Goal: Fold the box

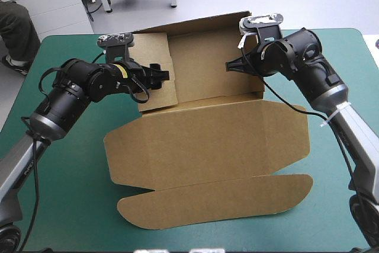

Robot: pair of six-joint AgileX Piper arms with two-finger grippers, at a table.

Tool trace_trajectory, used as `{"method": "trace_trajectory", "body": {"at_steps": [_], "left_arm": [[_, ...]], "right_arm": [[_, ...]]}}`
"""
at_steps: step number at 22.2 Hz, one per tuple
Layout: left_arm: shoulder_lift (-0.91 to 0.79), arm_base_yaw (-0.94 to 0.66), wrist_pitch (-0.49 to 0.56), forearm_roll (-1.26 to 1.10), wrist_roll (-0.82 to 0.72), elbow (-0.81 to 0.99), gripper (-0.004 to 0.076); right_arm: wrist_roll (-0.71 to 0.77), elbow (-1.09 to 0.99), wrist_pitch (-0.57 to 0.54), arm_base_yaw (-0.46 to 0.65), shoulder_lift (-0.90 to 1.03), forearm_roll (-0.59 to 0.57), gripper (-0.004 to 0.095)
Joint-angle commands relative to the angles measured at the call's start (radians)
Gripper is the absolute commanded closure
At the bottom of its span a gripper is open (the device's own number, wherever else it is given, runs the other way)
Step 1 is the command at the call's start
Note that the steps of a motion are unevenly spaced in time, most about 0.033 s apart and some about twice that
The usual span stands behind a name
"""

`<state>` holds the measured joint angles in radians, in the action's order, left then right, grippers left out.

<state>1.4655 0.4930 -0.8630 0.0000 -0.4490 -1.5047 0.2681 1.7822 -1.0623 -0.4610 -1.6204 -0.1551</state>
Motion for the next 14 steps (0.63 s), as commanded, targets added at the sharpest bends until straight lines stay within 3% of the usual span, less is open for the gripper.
{"method": "trace_trajectory", "body": {"at_steps": [1,2,5,7,8,14], "left_arm": [[-0.001,0.007,0.083,0.011,-0.019,-0.034,0.0181],[0.002,0.007,0.089,0.011,-0.019,-0.034,0.019],[0.01,0.007,0.134,0.046,-0.019,-0.034,0.0358],[0.008,0.007,0.143,0.069,-0.021,-0.041,0.0638],[0.008,0.007,0.143,0.083,-0.023,-0.044,0.0731],[0.008,0.007,0.131,0.103,-0.023,-0.044,0.0724]], "right_arm": [[0.017,0.037,0.057,-0.002,0.051,-0.006,0.092],[0.017,0.037,0.057,-0.002,0.051,-0.006,0.092],[0.017,0.037,0.053,-0.002,0.051,-0.003,0.0921],[0.017,0.037,0.047,-0.002,0.051,-0.003,0.0921],[0.017,0.037,0.042,-0.002,0.051,-0.003,0.0921],[0.013,0.037,0.005,-0.002,0.051,-0.003,0.0921]]}}
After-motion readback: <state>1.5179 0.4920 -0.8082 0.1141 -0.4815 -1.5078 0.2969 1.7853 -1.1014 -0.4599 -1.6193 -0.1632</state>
